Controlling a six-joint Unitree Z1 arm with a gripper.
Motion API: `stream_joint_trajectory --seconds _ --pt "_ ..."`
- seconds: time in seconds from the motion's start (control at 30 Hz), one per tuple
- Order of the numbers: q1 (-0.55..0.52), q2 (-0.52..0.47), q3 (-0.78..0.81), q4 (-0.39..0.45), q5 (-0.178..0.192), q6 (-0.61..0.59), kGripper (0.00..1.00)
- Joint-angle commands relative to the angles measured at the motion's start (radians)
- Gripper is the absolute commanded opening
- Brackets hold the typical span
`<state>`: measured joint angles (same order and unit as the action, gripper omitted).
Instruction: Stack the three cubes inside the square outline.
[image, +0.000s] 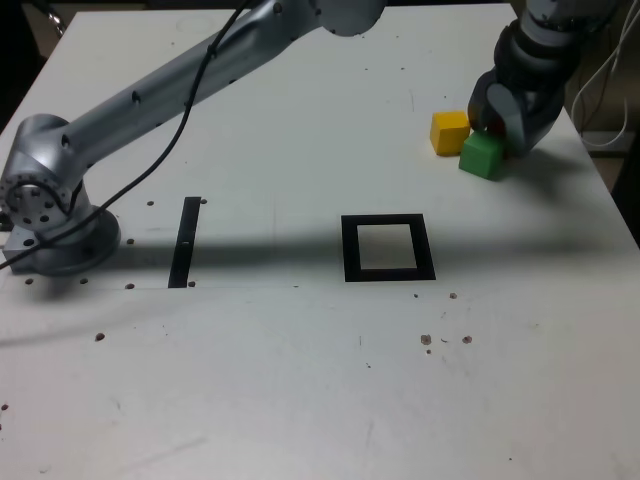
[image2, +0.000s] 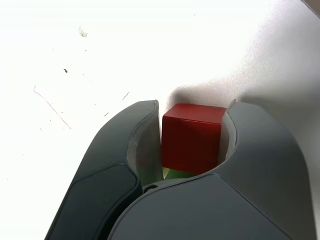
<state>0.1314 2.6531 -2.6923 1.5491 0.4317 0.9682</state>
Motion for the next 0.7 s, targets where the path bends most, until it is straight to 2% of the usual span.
stream_joint_trajectory --seconds 0.0,0.3,0.5,0.67 --pt "0.000 -0.028 -0.018 0.014 0.000 -0.005 0.25" --pt "-0.031 -0.154 -0.031 0.075 -0.003 -0.020 0.25" --pt "-0.087 -0.302 0.146 0.088 -0.008 -0.099 0.25" --pt "-0.151 -0.409 0.339 0.089 -0.011 -0.233 0.25"
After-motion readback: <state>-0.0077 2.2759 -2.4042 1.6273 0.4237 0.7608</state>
